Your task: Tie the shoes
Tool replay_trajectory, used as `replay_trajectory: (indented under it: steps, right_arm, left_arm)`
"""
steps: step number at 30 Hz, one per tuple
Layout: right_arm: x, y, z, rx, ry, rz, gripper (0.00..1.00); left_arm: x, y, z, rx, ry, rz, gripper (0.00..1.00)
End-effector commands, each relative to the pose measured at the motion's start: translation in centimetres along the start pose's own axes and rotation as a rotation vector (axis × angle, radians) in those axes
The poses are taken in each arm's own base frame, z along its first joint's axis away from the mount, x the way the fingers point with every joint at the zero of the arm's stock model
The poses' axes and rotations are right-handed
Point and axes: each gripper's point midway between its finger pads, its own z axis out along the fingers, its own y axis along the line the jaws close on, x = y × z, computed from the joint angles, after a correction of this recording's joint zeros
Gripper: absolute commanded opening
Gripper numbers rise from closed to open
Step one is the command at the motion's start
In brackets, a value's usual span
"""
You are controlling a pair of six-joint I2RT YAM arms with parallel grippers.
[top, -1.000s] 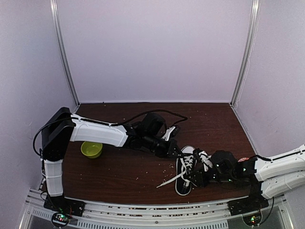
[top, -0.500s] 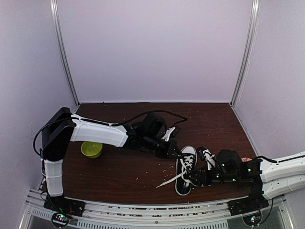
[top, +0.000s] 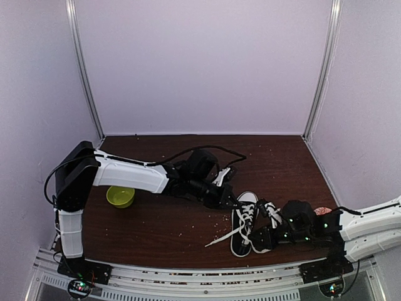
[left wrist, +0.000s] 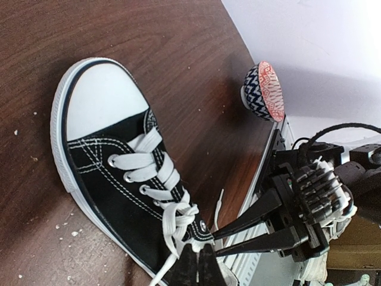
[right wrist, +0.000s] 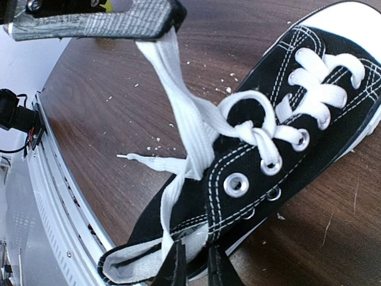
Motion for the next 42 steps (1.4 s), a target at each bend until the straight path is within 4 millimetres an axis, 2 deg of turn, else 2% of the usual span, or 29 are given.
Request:
replay_trajectory:
  steps: [1,5,8,12,24,35,37,42]
  right_arm:
    - [-0.1,0.3,-0.7,-0.001,0.005,-0.007,0.19]
    - [-0.4,0.5,-1.4,-0.006,-0.009,0.001,0.39]
    - [-0.3,0.9,-1.7,-0.04,-0.015,0.013,0.44]
    - [0.7,0.9,-1.5,-0.072,0.0,0.032,0.46]
    - [0.9,2.4,-0.2,-0.161,0.023,0.043,0.41]
    - [0.2,3.3,-0.4,-0.206,-0.009,0.043,0.46]
    - [0.4,3.2,-0.1,-0.201,-0.001,0.042,0.43]
    - [0.7,3.5,0.5,-0.221,0.019,0.043,0.29]
  left_arm:
    - [-0.7,-0.9,0.4,0.028,-0.014,0.035,0.0]
    - [-0.7,-0.8,0.4,0.028,-0.012,0.035,0.0]
    - [-0.8,-0.9,0.4,0.031,-0.012,0.037,0.0]
    - [-0.7,-0.8,0.5,0.03,-0.011,0.035,0.0]
    - [-0.7,-0.8,0.7,0.033,-0.006,0.031,0.0]
    - [-0.7,-0.8,0.8,0.036,-0.002,0.03,0.0]
    - [-0.7,-0.8,0.8,0.038,-0.002,0.031,0.0]
    - [-0.7,-0.8,0.8,0.037,-0.002,0.03,0.0]
